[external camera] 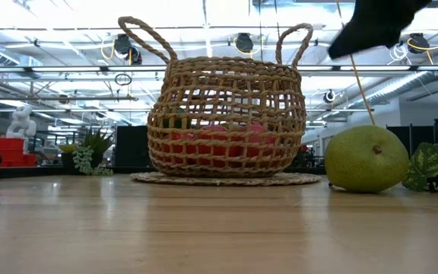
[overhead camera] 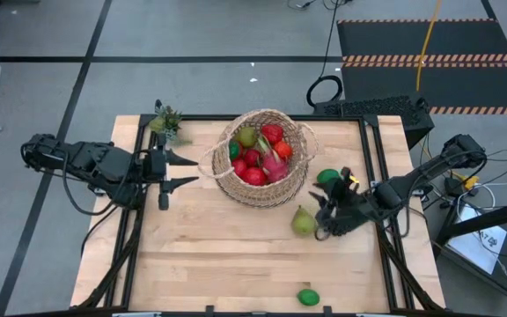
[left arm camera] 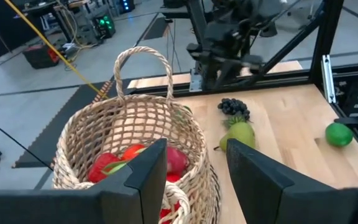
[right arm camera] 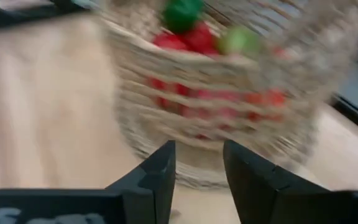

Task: Build produce basket
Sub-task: Put the green pear into the basket

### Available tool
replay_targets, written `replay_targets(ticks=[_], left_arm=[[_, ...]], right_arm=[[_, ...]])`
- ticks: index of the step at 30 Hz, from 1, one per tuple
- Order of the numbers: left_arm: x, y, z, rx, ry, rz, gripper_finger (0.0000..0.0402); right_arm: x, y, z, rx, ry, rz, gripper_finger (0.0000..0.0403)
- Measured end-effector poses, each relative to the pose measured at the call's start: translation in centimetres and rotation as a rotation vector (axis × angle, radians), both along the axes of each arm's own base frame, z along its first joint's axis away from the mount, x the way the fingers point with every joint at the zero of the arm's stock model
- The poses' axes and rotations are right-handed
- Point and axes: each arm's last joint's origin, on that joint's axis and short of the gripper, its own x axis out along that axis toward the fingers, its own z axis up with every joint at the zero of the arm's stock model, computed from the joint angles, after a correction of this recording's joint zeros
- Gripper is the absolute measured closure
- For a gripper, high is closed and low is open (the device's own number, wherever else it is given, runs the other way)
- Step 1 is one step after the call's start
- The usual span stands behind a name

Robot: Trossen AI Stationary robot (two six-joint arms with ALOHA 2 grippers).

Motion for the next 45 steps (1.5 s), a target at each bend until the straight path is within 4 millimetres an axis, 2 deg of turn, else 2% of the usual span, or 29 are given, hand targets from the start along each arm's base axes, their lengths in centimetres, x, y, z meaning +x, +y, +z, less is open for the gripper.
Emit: replay_targets(ticks=[6,11,15,20,26,33,40,45], left_arm=[[0.2,-0.1,-0.1,-0.005,0.002,0.001,0.0232],[0.1,-0.1,0.0,-0.007,0.001,0.0,0.0231],[0.1,-0.1,0.0,0.003,0.002,-0.004,0.0231],[0.1,-0.1,0.0,0.003,0.002,-0.004,0.0231],[0.1,0.0,-0.2,0.007,0.018,-0.004,0.0231],[0.1,0.0,-0.2,-0.016,0.015,0.002,0.0231],[0.2,-0.1,0.0,-0.027,-0.004,0.003,0.0231],[0.2,-0.1,0.0,-0.024,-0.009,0.001,0.0231]], right_arm=[[-1.0,-2.3,-1.4,-0.051,0.17,-0.128,0.0243],[-1.2,-3.5,-3.3,-0.124,0.264,-0.121,0.0197],[-1.2,-3.8,-4.6,-0.099,0.297,-0.094,0.0159],[-0.5,-2.9,-4.9,0.049,0.288,0.077,0.0133],[0.6,-0.4,-4.5,0.297,0.176,0.264,0.013],[0.3,0.9,-7.2,0.293,0.267,0.309,0.0139],[0.5,1.5,-9.2,0.538,0.2,0.348,0.014],[0.8,1.9,-9.2,0.643,0.119,0.398,0.014]])
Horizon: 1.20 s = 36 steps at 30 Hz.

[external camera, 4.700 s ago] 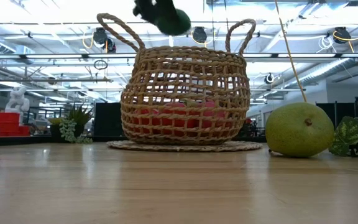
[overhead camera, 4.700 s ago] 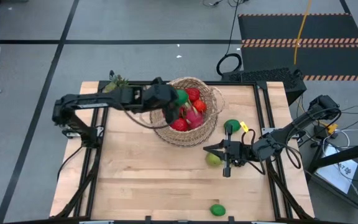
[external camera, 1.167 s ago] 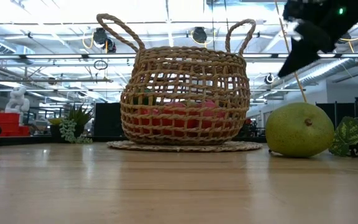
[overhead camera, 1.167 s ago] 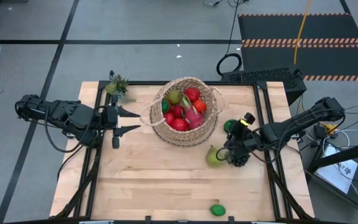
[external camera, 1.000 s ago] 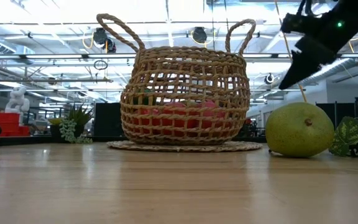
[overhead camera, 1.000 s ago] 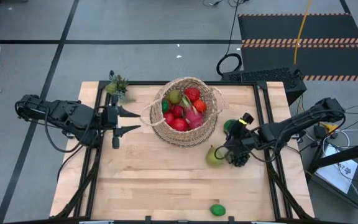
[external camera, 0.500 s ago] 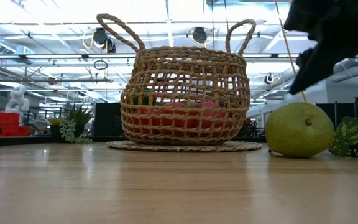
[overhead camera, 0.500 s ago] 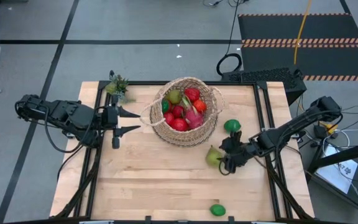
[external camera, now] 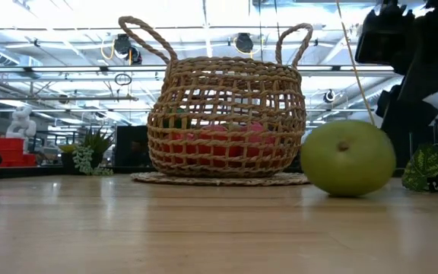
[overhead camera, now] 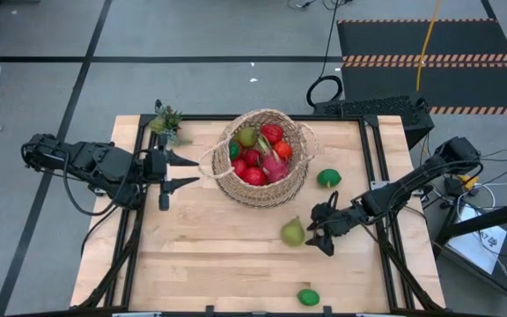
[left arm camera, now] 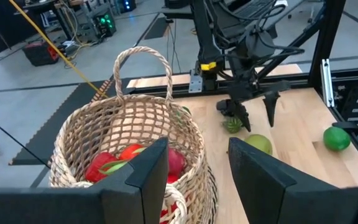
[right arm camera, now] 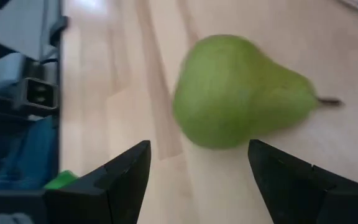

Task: Build produce basket
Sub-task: Put the green pear into the basket

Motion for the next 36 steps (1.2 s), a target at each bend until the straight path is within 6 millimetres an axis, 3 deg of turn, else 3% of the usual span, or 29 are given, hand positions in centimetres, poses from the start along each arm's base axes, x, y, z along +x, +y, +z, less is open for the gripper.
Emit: replay_targets(ticks=[4,14,23,29,36], left_arm=[[0.0,0.0,0.0,0.003,0.001,-0.001,0.0231],[0.0,0.0,0.0,0.011,0.002,-0.003,0.0231],[0.0,0.0,0.0,0.009,0.0,-0.003,0.0231],[0.0,0.0,0.0,0.006,-0.001,-0.002,0.0231],[0.3,-0.1,0.1,0.001,-0.019,-0.002,0.0231]], right_arm=[[0.1,-0.1,0.1,-0.065,-0.032,0.007,0.014],[0.7,-0.8,-1.1,-0.473,-0.076,0.155,0.014],[2.2,-0.3,-2.0,-0.436,-0.133,0.143,0.014],[3.4,-0.2,-1.3,-0.244,-0.234,0.107,0.014],[4.0,-0.3,-0.6,-0.418,-0.314,0.16,0.014]])
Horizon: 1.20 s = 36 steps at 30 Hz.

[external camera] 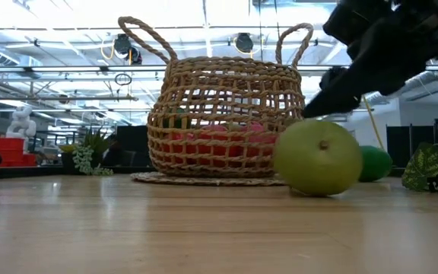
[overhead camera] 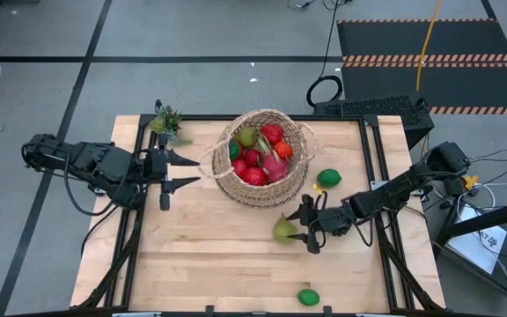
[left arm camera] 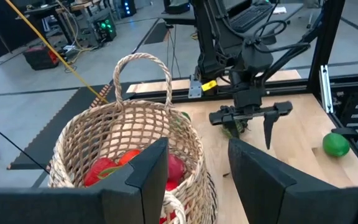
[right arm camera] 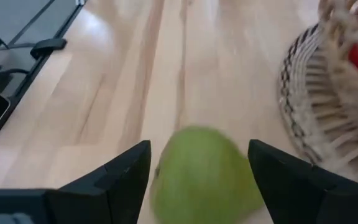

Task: Build produce basket
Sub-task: Put the green pear into the basket

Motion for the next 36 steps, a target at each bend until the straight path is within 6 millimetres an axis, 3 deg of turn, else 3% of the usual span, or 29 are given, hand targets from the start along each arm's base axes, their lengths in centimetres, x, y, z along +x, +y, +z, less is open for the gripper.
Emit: replay_targets(ticks=[10,16,20,24,28,32,36], left_arm=[[2.5,-0.9,-0.3,0.035,-0.018,-0.012,0.0231],[4.2,-2.8,-2.0,0.059,0.071,-0.091,0.0231],[5.3,-4.5,-3.5,0.076,0.148,-0.136,0.0231],[6.3,-6.6,-5.3,0.048,0.226,-0.17,0.0231],[7.2,-9.8,-7.6,0.063,0.305,-0.206,0.0231],[8.6,-12.9,-10.8,0.115,0.38,-0.256,0.0231],[10.8,-14.7,-13.8,0.172,0.393,-0.237,0.0231]], right_arm=[[0.1,0.5,0.6,0.007,-0.032,-0.061,0.0102],[-0.7,3.9,0.4,-0.059,-0.069,-0.098,0.0082],[0.6,6.5,0.2,-0.169,-0.109,-0.168,0.0067],[2.9,8.4,-0.8,-0.296,-0.104,-0.177,0.0043],[4.2,9.2,-0.9,-0.328,-0.103,-0.186,0.0016],[4.2,9.1,-0.1,-0.282,-0.103,-0.188,0.0005],[3.1,8.7,0.7,-0.232,-0.046,-0.207,0.0008]])
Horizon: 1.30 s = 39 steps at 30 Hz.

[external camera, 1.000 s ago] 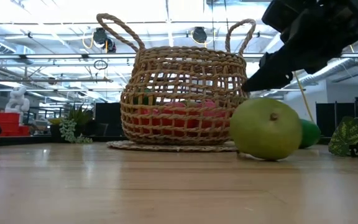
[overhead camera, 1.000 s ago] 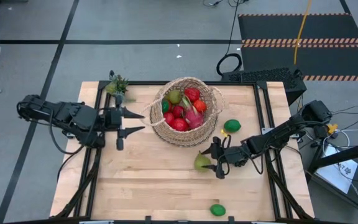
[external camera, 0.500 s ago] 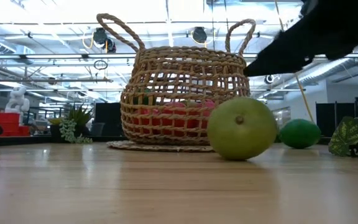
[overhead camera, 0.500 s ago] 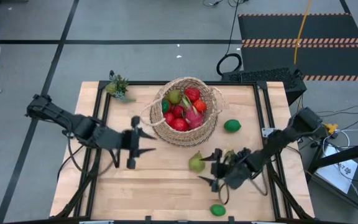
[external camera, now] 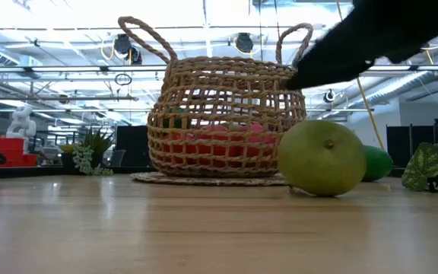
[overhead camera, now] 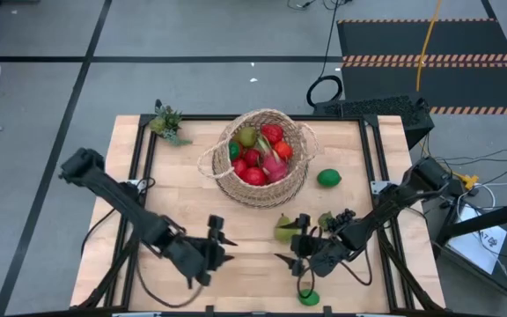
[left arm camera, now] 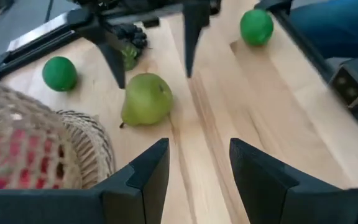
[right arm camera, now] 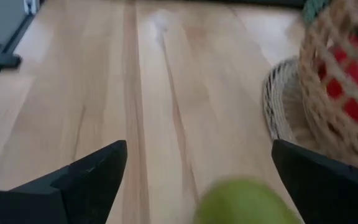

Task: Build produce basket
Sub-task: Put the green pear into the basket

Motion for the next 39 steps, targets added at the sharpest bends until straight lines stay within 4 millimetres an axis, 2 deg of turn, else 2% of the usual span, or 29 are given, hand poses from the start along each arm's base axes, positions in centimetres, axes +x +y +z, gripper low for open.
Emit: replay_targets(ticks=[4,8,17,21,25,34,39], left_arm=[[2.4,-0.1,-2.4,0.014,0.001,0.03,0.0231],[4.9,1.2,-4.7,-0.019,0.025,0.079,0.0212],[9.0,4.3,-10.0,-0.06,0.073,0.2,0.0077],[10.2,5.9,-11.5,-0.094,0.076,0.271,0.0051],[10.8,6.5,-12.5,-0.136,0.091,0.257,0.0058],[11.2,6.3,-12.2,-0.163,0.058,0.216,0.011],[11.1,6.2,-12.3,-0.145,0.074,0.198,0.0131]], right_arm=[[-1.2,-0.6,0.8,0.076,0.057,-0.041,0.0009],[-1.8,-1.1,0.7,0.131,0.103,-0.106,0.0009],[-3.2,-2.0,-1.4,0.181,0.185,-0.153,0.001],[-3.5,-3.0,-2.5,0.193,0.202,-0.199,0.001],[-3.5,-3.0,-2.9,0.25,0.196,-0.148,0.0012],[-2.7,-2.1,-2.3,0.385,0.105,0.007,0.0043],[-2.5,-1.9,-1.9,0.386,0.082,0.068,0.0064]])
